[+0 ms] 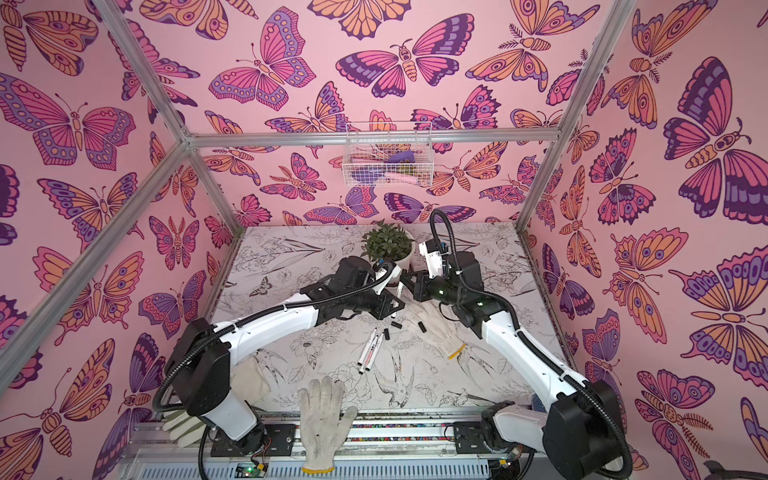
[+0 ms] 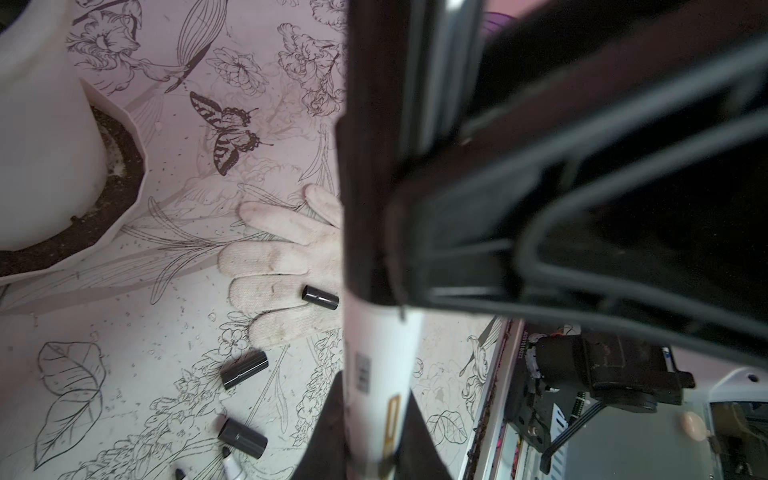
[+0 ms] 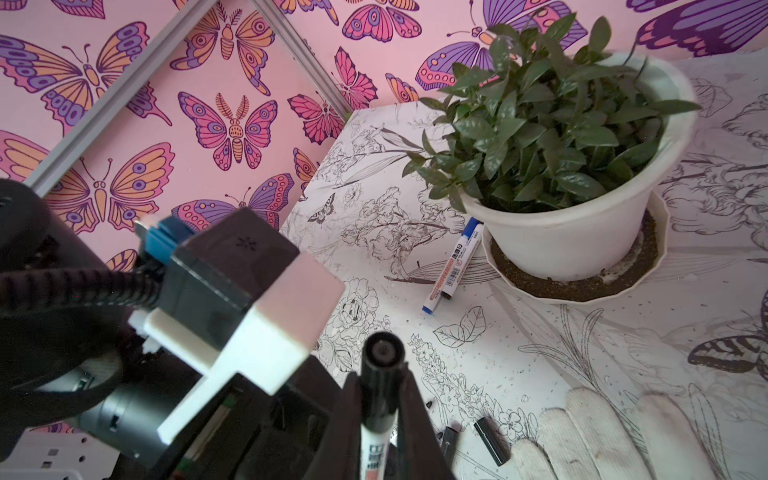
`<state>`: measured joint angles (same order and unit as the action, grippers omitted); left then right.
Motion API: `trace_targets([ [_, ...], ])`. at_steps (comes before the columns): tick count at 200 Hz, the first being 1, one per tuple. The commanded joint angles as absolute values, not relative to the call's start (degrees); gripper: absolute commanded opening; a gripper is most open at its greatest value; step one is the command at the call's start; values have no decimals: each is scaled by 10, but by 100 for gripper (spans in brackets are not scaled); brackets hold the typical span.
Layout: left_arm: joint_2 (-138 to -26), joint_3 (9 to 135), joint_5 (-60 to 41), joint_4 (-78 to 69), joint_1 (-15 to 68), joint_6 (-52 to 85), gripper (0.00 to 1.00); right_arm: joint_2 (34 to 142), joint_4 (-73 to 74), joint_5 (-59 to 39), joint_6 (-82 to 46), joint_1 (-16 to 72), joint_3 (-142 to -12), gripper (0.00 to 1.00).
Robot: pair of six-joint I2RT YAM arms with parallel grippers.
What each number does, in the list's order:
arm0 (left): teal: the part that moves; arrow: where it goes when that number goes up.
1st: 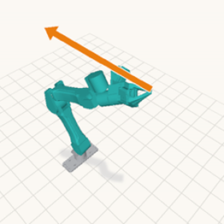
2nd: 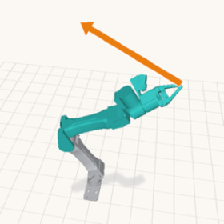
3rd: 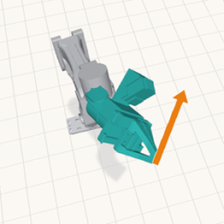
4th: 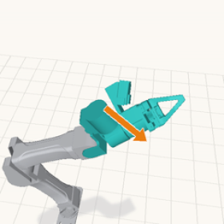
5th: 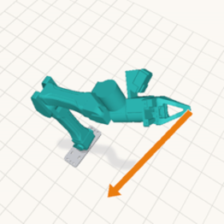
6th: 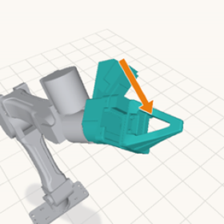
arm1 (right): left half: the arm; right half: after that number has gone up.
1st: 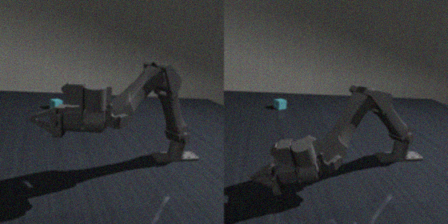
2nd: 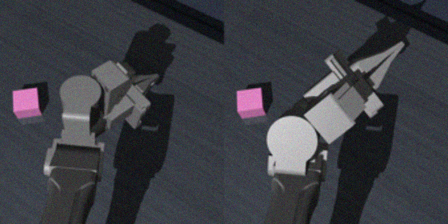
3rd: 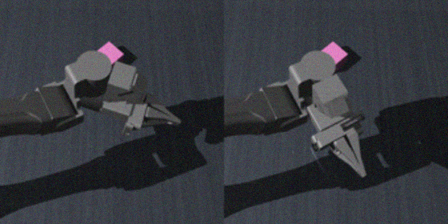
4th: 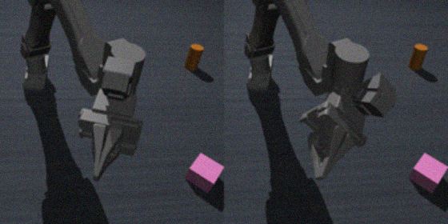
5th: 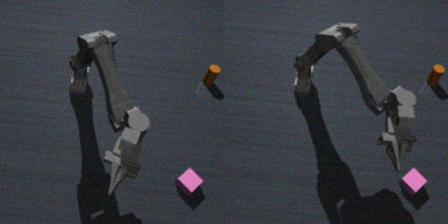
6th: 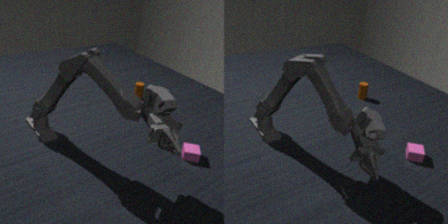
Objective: Insert the pens into the pen caps
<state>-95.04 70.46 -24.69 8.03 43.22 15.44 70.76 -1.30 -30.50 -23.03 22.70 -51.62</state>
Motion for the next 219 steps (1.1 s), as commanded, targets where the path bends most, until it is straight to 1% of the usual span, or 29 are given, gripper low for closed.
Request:
trace_targets([
  [1,-916,745,-84,-96,393,175,0,723,-255,-485,-190,278,-474,0],
  [24,-915,745,-77,-96,393,170,0,738,-269,-485,-186,282,-473,0],
  [53,-913,730,-84,-95,393,177,0,758,-293,-448,-179,286,-482,0],
  [65,-909,718,-82,-94,394,184,0,761,-299,-418,-179,286,-488,0],
  [106,-886,653,-69,-94,406,182,0,743,-281,-372,-188,280,-516,0],
  [117,-879,637,-70,-95,414,178,0,733,-275,-347,-201,271,-522,0],
  [134,-866,605,-68,-113,428,168,0,714,-253,-349,-231,247,-517,0],
  [156,-844,551,-77,-178,436,185,0,692,-213,-365,-269,217,-496,0],
  [164,-839,540,-83,-195,437,193,0,688,-206,-391,-273,212,-492,0],
  [192,-844,540,-105,-198,443,191,0,683,-184,-428,-276,211,-490,0],
  [219,-857,544,-126,-198,450,189,0,673,-169,-432,-290,211,-496,0],
])
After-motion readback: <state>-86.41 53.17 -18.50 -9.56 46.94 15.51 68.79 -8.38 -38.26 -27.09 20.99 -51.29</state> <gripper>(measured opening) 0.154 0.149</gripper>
